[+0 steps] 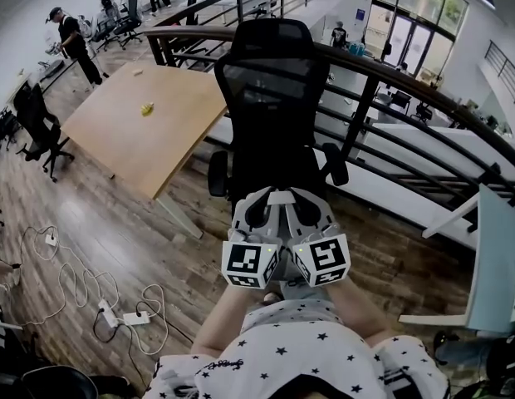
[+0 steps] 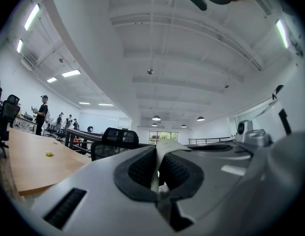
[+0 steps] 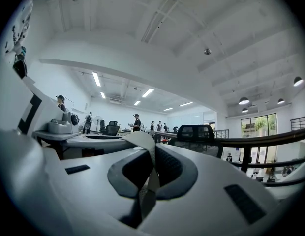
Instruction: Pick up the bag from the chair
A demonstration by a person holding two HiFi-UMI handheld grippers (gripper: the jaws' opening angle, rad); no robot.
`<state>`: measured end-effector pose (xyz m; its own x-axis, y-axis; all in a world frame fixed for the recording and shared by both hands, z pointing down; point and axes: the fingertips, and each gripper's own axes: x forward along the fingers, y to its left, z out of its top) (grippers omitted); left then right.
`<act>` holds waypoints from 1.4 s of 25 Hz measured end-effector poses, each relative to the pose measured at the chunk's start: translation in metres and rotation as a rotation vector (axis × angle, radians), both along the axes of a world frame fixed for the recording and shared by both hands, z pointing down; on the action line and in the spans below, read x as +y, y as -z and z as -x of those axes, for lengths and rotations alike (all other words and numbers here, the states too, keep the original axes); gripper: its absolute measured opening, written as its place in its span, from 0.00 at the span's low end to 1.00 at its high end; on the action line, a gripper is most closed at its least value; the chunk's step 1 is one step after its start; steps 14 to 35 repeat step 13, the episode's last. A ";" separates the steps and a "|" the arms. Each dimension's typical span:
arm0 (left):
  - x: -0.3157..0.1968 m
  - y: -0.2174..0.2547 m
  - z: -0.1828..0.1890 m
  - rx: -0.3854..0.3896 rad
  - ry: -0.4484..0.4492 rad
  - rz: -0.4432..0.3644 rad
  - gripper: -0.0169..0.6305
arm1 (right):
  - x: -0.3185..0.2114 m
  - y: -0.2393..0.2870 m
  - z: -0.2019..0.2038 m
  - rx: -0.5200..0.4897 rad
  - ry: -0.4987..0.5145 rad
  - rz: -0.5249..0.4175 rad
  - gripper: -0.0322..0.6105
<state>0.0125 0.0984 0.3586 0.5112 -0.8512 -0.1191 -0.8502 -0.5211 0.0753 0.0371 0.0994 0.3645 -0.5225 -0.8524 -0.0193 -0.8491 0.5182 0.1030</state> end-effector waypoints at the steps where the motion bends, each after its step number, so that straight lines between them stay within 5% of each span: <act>1: -0.002 0.001 0.000 0.000 0.000 0.000 0.05 | -0.002 0.001 0.000 -0.001 0.001 -0.001 0.05; 35: -0.017 0.003 -0.002 -0.004 -0.013 0.002 0.05 | -0.017 0.002 -0.002 -0.009 0.009 0.002 0.05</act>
